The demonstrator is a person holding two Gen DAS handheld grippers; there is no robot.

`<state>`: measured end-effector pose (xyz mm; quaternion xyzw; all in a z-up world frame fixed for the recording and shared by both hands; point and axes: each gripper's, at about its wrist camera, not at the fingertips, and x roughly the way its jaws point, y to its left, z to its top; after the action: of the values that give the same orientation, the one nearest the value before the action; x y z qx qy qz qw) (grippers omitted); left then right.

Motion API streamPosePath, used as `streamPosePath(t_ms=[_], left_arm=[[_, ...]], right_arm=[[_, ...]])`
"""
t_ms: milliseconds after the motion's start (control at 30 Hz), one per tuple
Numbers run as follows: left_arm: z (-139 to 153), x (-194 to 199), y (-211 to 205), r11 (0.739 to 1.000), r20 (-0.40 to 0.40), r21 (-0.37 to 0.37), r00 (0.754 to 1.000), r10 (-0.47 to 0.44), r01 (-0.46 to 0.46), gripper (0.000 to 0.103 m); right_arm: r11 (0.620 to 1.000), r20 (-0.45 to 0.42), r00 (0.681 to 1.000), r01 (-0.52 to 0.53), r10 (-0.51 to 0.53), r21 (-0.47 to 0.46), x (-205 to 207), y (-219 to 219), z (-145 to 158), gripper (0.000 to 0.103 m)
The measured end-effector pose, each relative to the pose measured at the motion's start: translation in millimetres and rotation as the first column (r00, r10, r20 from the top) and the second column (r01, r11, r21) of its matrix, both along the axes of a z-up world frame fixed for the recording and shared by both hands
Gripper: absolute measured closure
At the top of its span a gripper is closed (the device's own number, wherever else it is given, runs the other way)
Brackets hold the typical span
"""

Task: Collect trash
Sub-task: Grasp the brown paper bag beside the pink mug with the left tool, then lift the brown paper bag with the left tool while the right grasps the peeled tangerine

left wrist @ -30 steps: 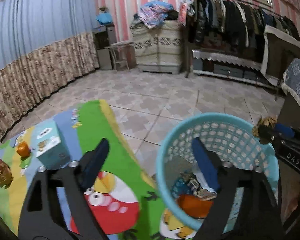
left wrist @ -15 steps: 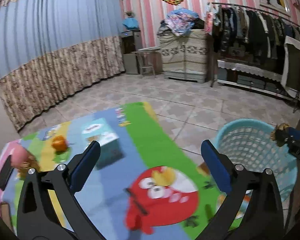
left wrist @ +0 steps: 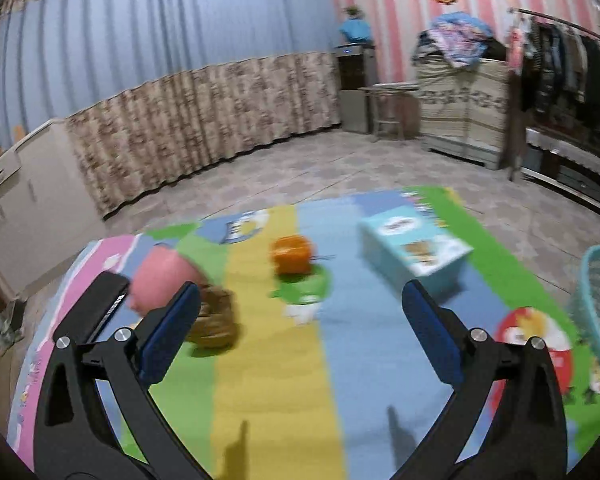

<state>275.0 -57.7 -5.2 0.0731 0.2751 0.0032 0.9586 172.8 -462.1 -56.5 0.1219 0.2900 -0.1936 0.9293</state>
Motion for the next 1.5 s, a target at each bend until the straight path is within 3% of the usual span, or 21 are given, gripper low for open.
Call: streamPosePath(t_ms=[233,367,600,733,767,900,1167,1333,1500], left_arm=[[-28.5,26.8,45.6,0.993,-0.068,-0.003,0.991,0.115,-0.116,0.006],[-48.1,39.0,44.3,0.992,-0.143,0.021,0.982,0.127,-0.125,0.030],[-65.9,69.2,44.7,0.983,-0.238,0.037,0.954,0.183,-0.179,0.033],[-69.8,76.8,49.3,0.983,-0.271,0.014,0.946,0.178,-0.181,0.048],[-69.1,76.8,50.5,0.984,-0.268,0.004,0.948,0.171,-0.176,0.053],[-67.9,75.9,52.6,0.988,-0.263,-0.024,0.954,0.143,-0.154,0.057],[-39.4,46.1,53.0,0.995,-0.188,-0.057,0.980,0.064,-0.076,0.059],[-9.6,21.5,68.8,0.998,-0.110,-0.048,0.993,0.037,-0.042,0.059],[4.4,13.7,112.5,0.995,-0.060,-0.033,0.994,0.092,-0.094,0.059]], right_arm=[[1.000,-0.023,1.000,-0.011,0.011,0.011,9.3,17.5,-6.0,0.015],[1.000,-0.042,0.999,-0.026,0.025,-0.015,14.6,25.1,-6.8,0.015],[0.998,-0.045,0.998,-0.049,0.047,-0.037,19.5,32.0,-2.7,0.015],[0.998,-0.048,0.998,-0.053,0.051,-0.043,20.8,35.4,-2.0,0.015],[0.997,-0.048,0.997,-0.055,0.053,-0.046,21.2,37.5,-1.6,0.015],[0.995,-0.054,0.996,-0.076,0.073,-0.061,23.2,49.6,-1.1,0.015],[0.987,-0.004,0.989,-0.150,0.150,-0.050,31.0,94.8,19.8,0.015],[0.967,-0.010,0.969,-0.247,0.246,-0.063,50.9,152.1,31.3,0.015],[0.927,-0.003,0.929,-0.369,0.370,-0.058,78.2,221.9,40.0,0.015]])
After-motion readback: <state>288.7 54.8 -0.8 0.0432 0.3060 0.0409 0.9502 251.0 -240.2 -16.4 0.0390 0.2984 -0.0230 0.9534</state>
